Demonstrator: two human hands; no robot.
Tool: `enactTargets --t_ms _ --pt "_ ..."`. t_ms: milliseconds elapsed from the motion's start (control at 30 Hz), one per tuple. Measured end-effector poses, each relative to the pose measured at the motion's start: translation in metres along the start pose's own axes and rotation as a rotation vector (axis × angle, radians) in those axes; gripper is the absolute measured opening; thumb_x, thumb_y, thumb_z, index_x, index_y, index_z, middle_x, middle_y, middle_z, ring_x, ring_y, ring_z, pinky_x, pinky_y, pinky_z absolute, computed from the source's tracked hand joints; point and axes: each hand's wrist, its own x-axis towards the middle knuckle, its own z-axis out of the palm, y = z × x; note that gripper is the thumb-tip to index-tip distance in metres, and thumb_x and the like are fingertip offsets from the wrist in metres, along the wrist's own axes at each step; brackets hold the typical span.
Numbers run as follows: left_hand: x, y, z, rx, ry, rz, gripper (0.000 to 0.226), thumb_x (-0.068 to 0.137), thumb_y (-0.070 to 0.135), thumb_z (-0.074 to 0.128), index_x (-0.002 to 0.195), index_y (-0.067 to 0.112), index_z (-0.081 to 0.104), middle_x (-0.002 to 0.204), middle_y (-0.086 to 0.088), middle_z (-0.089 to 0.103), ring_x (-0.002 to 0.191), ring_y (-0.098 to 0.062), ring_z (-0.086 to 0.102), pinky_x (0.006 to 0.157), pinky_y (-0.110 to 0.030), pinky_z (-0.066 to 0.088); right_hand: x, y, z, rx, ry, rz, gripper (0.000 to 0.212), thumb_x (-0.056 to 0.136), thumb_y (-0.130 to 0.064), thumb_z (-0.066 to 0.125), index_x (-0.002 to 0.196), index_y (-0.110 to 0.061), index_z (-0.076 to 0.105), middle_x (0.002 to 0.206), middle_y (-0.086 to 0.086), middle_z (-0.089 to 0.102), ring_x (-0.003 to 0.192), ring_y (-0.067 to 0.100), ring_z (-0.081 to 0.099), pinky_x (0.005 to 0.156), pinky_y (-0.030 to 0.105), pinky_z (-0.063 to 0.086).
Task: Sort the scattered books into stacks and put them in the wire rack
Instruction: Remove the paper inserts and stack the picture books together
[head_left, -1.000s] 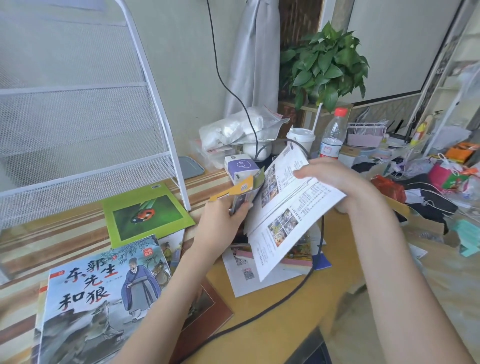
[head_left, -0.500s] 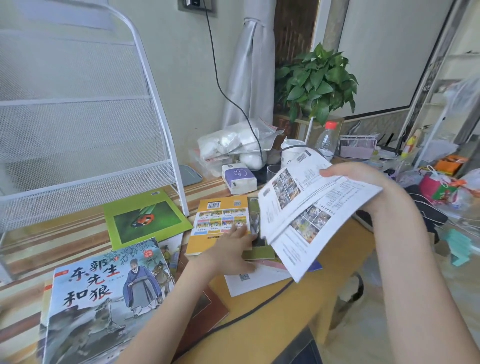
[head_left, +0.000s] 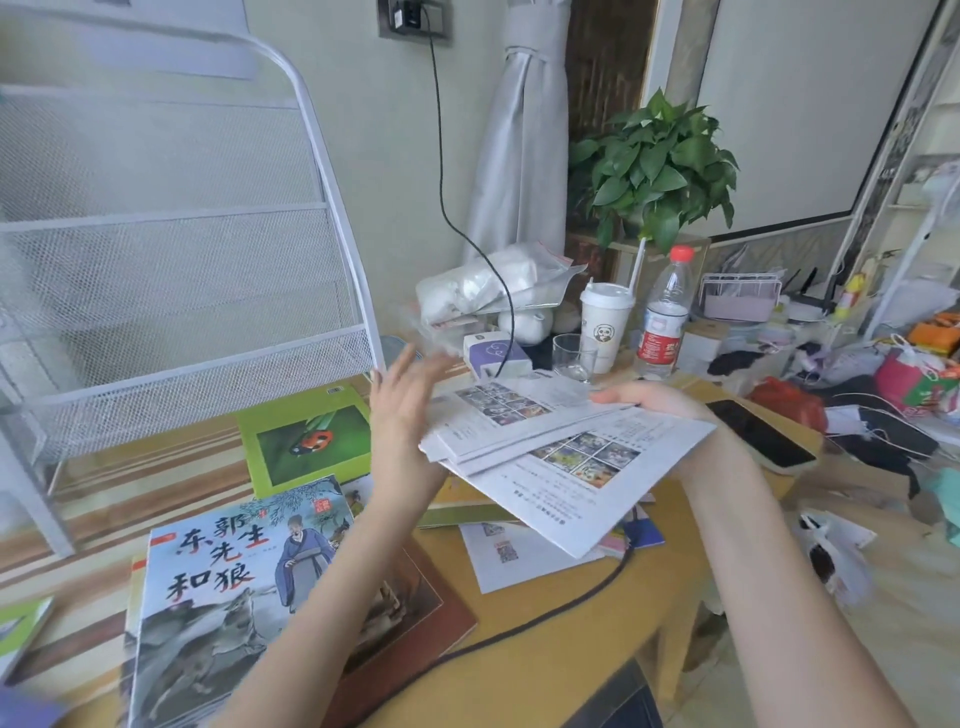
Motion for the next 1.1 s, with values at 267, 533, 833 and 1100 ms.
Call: enactTargets --t_ms 267,533,833,1100 --pt "0.008 0.001 -0.019 -0.218 -0.217 -0.39 0.015 0.082 0.015 0.073 0.069 0.017 0.066 0.053 0.011 0.053 0.051 -0.008 0.041 0.051 -0.024 0.035 0.02 0.011 0.03 0.519 -0.257 -0.028 0.037 0.08 -0.037 0.068 0.083 -0.001 0.061 0.06 0.008 0.05 0.039 0.008 0.041 0.025 0.013 0.028" --pt "0.004 -0.02 -0.032 -0.356 -0.185 -0.617 0.012 0.08 0.017 0.076 0.085 0.024 0.068 0.087 0.003 0.074 0.081 -0.016 0.07 0.079 -0.038 0.057 0.029 -0.003 0.06 0.173 0.234 -0.572 0.05 0.094 -0.053 0.041 0.134 -0.025 0.048 0.125 -0.001 0.053 0.099 0.01 0.054 0.079 0.027 0.042" --pt "-0.007 -0.027 -0.049 -0.453 -0.534 -0.733 0.03 0.072 0.019 0.08 0.097 0.009 0.067 0.088 -0.007 0.068 0.081 -0.02 0.063 0.075 -0.029 0.049 0.036 -0.016 0.095 0.244 0.429 -0.898 0.021 0.093 -0.031 0.058 0.077 -0.018 0.053 0.076 -0.004 0.055 0.071 0.005 0.051 0.067 0.02 0.04" --pt "-0.015 -0.026 -0.05 -0.361 -0.529 -0.717 0.032 0.09 0.006 0.062 0.058 0.01 0.061 0.052 0.006 0.058 0.048 -0.007 0.051 0.057 -0.018 0.039 0.043 -0.006 0.091 0.25 0.496 -0.941 0.017 0.094 -0.027 0.056 0.078 -0.024 0.053 0.076 -0.008 0.054 0.071 0.004 0.05 0.064 0.018 0.04"
